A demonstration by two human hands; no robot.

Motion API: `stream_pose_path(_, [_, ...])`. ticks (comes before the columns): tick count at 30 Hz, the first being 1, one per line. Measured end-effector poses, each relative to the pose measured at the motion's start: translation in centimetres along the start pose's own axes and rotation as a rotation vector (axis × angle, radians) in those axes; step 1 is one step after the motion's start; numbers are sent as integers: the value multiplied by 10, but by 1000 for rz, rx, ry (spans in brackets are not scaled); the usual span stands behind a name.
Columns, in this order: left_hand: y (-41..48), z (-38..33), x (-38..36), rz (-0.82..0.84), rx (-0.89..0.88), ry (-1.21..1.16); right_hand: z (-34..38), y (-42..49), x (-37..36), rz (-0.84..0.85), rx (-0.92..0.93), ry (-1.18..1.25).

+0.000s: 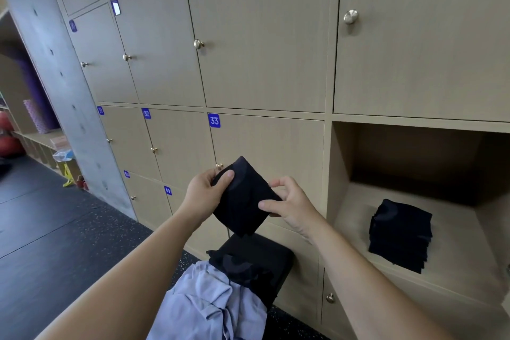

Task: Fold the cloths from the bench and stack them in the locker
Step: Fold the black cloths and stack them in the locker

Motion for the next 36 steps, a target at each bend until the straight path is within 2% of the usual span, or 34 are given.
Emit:
stream_pose_path(3, [-4, 5, -5, 18, 45, -3, 1, 0, 5, -50, 23, 20])
stream_pose_path(7, [-5, 10, -9, 122, 183, -42, 3, 3, 12, -83, 12, -8])
stream_pose_path(14, [-6, 13, -21, 283, 163, -44, 8, 5, 11, 16, 10, -136])
stream_pose_path(16, [-3, 16, -21, 221, 147, -29, 9, 5, 10, 32, 22, -181])
stream_pose_path(19, [1, 9, -15, 3, -33, 151, 14, 8, 14, -9, 102, -272])
stream_pose_path(22, [-1, 2, -12, -77, -159, 212, 17, 11, 17, -50, 141, -306])
stream_pose_path(25, [-3, 2, -13, -83, -99, 168, 17, 13, 19, -108, 120, -233])
stream_pose_path(27, [-5, 3, -13, -112, -14, 93, 11, 12, 20, -131, 23, -95])
stream_pose_path(30, [-8, 5, -15, -149, 64, 4, -3, 3, 9, 1, -162, 90])
stream_pose_path(33, [-12, 9, -18, -191, 123, -30, -15, -9, -2, 67, -224, 101])
stream_pose_path(36, [-17, 10, -22, -226, 103, 33, -19, -10, 2, -21, -167, 42])
Point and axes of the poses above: each hand's wrist, its own y-axis towards the middle knuckle, its own x-axis out of the back of the hand, z = x × y, the point moved 6 cm from there along y, towards the middle knuckle, and after that the axes turned 15 degrees about -z, right-handed, at the moved point
